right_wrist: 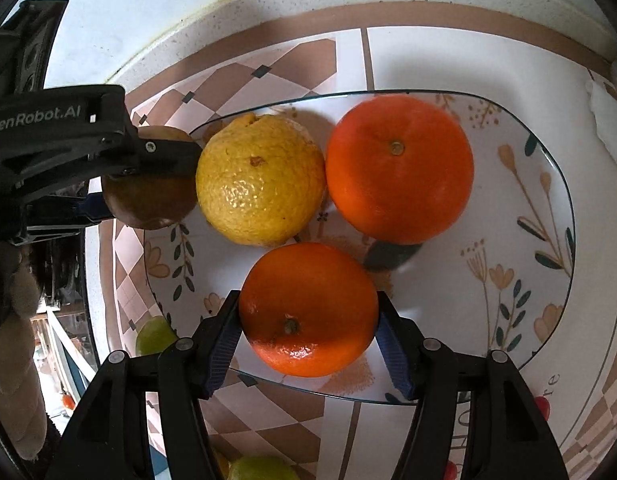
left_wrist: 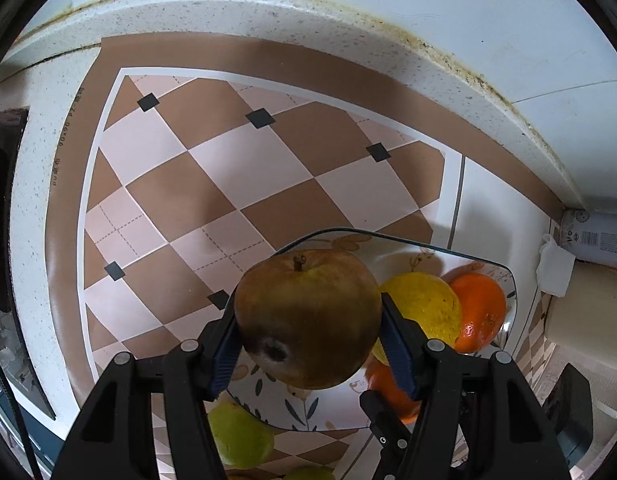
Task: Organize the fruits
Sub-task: 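Carry the pear and orange onto the plate and open both tools, then lift both open tools away from the plate, then grasp a large green fruit with the right tool while the left tool grasps a yellow citrus, then lower both fruits onto the plate and open both tools, then lift both open tools away from the plate, then grasp the orange on the runner with the right tool while the left tool grasps the green apple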
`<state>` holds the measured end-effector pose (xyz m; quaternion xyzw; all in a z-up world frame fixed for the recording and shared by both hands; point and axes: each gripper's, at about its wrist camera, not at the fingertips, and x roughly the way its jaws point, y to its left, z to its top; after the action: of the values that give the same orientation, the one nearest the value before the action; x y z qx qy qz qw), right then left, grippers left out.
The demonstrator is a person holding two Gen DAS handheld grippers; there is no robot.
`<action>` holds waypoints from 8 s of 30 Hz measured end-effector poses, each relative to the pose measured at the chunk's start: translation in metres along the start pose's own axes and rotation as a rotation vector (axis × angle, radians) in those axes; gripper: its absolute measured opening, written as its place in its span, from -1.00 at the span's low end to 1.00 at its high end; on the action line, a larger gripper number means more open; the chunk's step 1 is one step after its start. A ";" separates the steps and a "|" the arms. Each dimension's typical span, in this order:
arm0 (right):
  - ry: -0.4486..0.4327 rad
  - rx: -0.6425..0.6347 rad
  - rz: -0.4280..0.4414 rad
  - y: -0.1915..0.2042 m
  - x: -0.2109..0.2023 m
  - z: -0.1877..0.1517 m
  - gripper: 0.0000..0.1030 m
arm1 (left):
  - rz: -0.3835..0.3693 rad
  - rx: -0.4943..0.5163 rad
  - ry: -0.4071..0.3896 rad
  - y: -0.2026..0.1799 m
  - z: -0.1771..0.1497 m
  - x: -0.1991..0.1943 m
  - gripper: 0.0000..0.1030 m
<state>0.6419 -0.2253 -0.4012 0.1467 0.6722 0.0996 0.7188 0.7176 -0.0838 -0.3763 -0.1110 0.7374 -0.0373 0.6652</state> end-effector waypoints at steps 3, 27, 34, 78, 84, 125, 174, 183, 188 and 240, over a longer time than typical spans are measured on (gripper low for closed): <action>0.016 0.005 -0.013 -0.002 0.001 0.002 0.29 | 0.025 -0.001 0.009 -0.001 0.000 0.001 0.18; -0.199 -0.008 -0.174 -0.015 -0.094 -0.060 0.82 | 0.136 0.154 -0.260 0.008 -0.108 -0.073 0.76; -0.282 -0.001 -0.191 -0.007 -0.130 -0.097 0.82 | 0.184 0.206 -0.378 0.017 -0.162 -0.100 0.76; -0.072 0.070 0.112 0.013 -0.038 -0.190 0.57 | 0.276 0.061 -0.390 0.091 -0.263 -0.088 0.96; 0.024 0.093 0.140 0.014 0.019 -0.183 0.24 | 0.159 -0.018 -0.225 0.106 -0.265 -0.053 0.96; -0.022 0.037 0.126 -0.036 -0.024 -0.173 0.22 | -0.133 0.000 0.019 0.049 -0.219 -0.004 0.10; -0.117 0.059 -0.115 -0.062 -0.068 -0.010 0.78 | 0.116 0.103 -0.123 0.012 -0.021 -0.049 0.69; -0.192 0.032 -0.171 -0.048 -0.105 -0.052 0.78 | 0.155 0.143 -0.292 0.010 -0.104 -0.081 0.69; -0.237 0.010 -0.182 -0.037 -0.122 -0.077 0.78 | 0.179 0.176 -0.381 0.000 -0.136 -0.098 0.69; 0.076 -0.018 0.040 0.029 -0.030 -0.246 0.77 | 0.287 0.131 -0.354 0.074 -0.279 -0.095 0.86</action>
<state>0.3964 -0.1893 -0.3761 0.1495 0.6950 0.1254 0.6920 0.4415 -0.0177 -0.2674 0.0336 0.6135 0.0300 0.7884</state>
